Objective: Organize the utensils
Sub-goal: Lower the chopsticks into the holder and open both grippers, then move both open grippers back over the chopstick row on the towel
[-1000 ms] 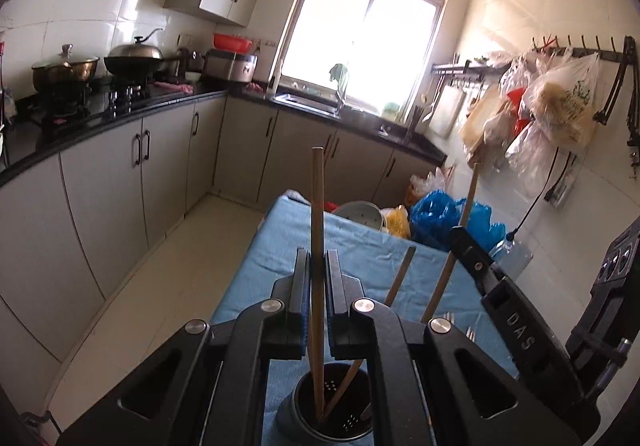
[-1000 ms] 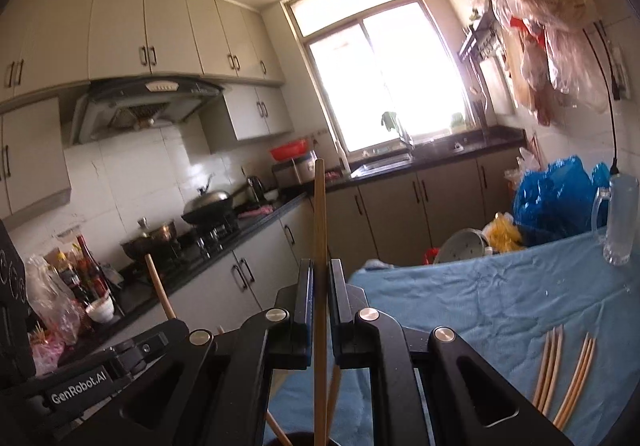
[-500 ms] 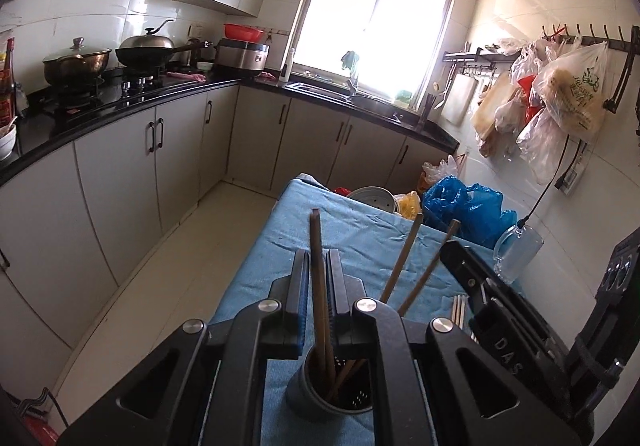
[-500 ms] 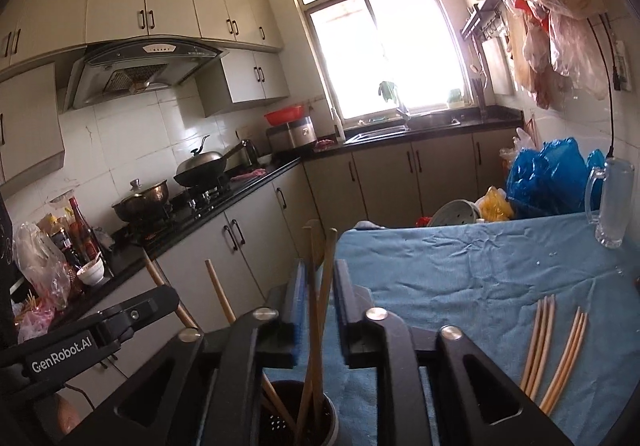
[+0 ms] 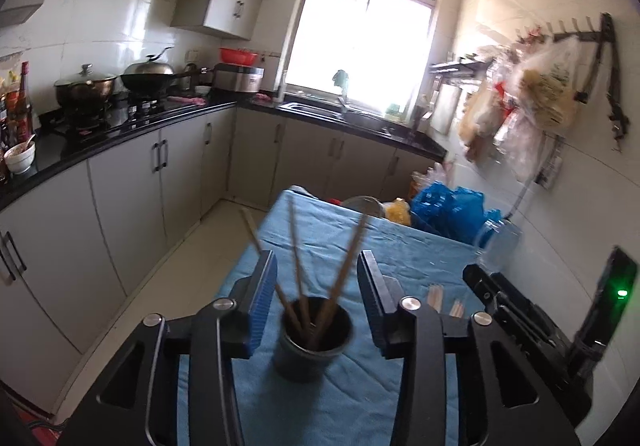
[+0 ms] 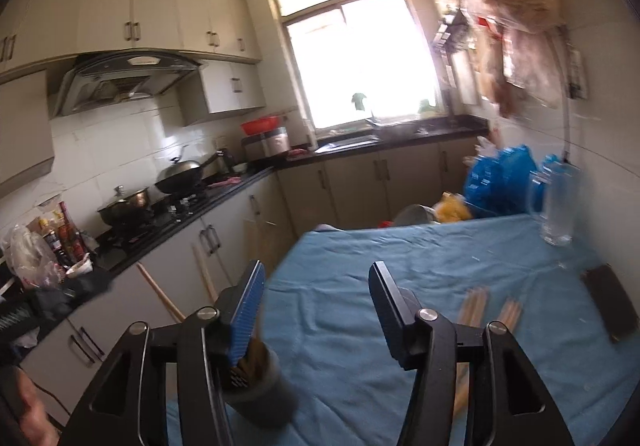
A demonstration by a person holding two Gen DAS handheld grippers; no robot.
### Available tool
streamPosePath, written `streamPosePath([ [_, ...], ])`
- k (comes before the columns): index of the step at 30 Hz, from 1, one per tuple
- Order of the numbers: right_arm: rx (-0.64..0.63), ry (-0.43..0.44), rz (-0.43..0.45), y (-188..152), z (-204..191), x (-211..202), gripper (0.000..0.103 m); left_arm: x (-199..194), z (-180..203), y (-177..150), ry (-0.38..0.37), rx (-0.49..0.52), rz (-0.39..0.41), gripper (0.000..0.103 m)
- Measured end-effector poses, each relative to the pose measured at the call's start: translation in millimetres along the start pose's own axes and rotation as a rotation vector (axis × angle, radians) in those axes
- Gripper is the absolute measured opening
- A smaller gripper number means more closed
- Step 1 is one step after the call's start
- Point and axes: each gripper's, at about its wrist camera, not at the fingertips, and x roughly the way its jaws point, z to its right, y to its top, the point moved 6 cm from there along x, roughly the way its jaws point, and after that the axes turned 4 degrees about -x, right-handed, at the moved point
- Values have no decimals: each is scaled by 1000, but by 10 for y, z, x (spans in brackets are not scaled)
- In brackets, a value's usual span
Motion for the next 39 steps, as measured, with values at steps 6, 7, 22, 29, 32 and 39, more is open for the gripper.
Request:
streamPosePath([
  [6, 51, -132, -84, -351, 809, -253, 59, 73, 520, -331, -94, 71, -95, 46],
  [7, 62, -158, -110, -428, 974, -275, 59, 150, 635, -422, -116, 81, -133, 46],
  [22, 189, -141, -421, -1110, 2184, 283, 33, 1631, 1526, -1367, -131, 170, -461, 27],
  [29, 205, -74, -499, -1216, 2225, 739, 26, 2357, 1565, -1612, -96, 180, -551, 17],
  [32, 185, -95, -527, -1239, 2234, 894, 24, 2572, 1541, -1687, -89, 177, -585, 15],
  [39, 115, -129, -534, -1211, 2229, 1026, 23, 2741, 1530, -1687, -99, 178, -598, 9],
])
